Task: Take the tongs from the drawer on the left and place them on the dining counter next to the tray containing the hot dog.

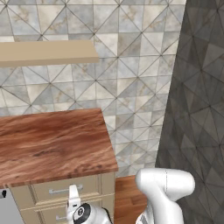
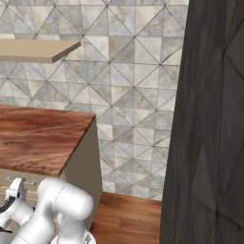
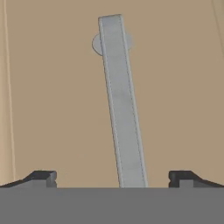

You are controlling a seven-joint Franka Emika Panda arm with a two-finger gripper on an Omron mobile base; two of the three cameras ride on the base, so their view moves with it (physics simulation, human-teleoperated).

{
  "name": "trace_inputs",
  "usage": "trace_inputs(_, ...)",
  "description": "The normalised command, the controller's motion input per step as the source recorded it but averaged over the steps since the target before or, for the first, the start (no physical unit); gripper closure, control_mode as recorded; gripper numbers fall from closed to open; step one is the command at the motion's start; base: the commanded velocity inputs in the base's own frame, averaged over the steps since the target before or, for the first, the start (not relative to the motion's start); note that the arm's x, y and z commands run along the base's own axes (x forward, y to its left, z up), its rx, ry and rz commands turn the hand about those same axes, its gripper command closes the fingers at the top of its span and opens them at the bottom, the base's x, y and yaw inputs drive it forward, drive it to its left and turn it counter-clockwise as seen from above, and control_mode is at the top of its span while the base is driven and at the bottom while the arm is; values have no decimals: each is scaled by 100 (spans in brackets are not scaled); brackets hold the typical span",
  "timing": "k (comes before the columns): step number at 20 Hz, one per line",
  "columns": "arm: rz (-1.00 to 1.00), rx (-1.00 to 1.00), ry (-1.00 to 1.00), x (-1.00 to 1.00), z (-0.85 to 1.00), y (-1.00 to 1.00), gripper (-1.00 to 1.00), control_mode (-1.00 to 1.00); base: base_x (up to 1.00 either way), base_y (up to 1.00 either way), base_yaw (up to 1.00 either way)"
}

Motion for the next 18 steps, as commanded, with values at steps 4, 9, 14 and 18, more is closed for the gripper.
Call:
trace_inputs(4,0,0,0,18,-15,0,100,-100,0,0,0)
trace_inputs(9,0,0,0,0,0,0,100,-100,0,0,0)
trace_inputs(14,0,0,0,0,0,0,100,-100,0,0,0)
trace_inputs(18,0,0,0,0,0,0,100,-100,0,0,0)
